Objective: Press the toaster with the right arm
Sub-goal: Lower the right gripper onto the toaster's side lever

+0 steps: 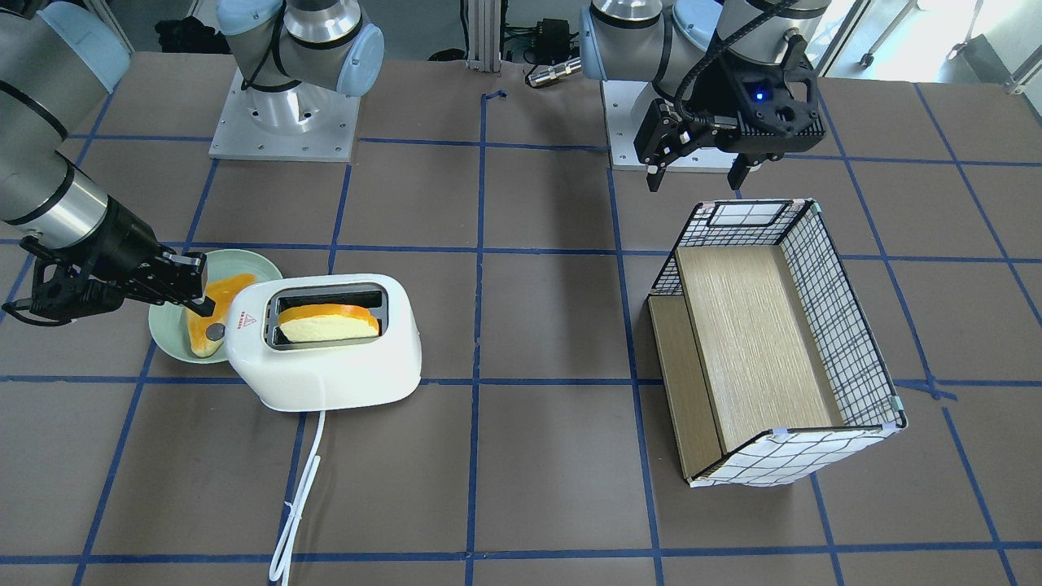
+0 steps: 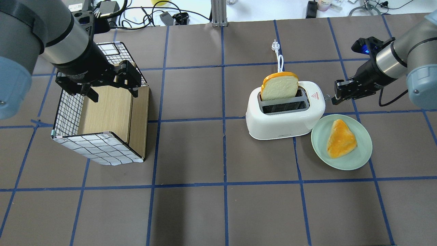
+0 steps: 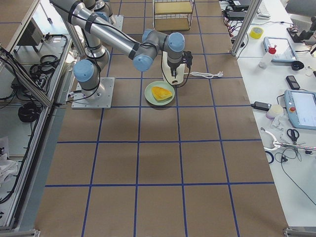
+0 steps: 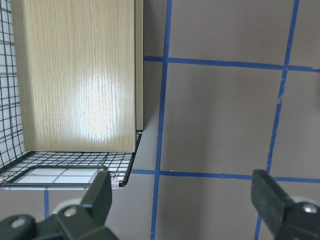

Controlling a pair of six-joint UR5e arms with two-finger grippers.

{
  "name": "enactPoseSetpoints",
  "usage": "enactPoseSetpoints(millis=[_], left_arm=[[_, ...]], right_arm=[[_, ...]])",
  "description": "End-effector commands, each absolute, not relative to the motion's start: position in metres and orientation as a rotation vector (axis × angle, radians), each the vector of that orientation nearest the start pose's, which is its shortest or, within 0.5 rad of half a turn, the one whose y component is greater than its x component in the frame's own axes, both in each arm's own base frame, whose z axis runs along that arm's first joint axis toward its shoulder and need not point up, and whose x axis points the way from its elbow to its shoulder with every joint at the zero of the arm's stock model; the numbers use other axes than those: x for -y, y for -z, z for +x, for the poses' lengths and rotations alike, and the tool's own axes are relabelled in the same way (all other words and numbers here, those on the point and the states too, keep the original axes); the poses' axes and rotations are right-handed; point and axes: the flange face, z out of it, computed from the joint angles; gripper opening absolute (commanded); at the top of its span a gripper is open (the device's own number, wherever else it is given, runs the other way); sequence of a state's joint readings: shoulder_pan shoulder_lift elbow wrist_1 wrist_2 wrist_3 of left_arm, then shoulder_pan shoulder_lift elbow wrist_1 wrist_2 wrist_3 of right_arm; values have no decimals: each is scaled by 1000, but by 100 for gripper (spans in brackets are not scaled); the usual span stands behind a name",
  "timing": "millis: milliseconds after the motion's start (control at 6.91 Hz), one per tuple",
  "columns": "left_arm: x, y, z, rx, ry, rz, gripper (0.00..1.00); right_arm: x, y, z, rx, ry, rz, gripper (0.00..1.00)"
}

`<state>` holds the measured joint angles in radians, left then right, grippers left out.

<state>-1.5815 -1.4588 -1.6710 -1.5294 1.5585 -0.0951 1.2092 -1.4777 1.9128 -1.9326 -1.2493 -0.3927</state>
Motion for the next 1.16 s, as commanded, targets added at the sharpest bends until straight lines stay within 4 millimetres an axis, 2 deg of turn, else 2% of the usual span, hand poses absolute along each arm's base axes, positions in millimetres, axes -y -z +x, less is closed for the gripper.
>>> enactPoseSetpoints(millis=[0,1013], left_arm=[[448,-495,-139,-3153,81,-133,100],[448,-496,-139,-3153,84,-133,100]], right_arm=[[518,-313,-18,-2796,75,-24,0],[527,-289,-21,-2791,59,-25,0]])
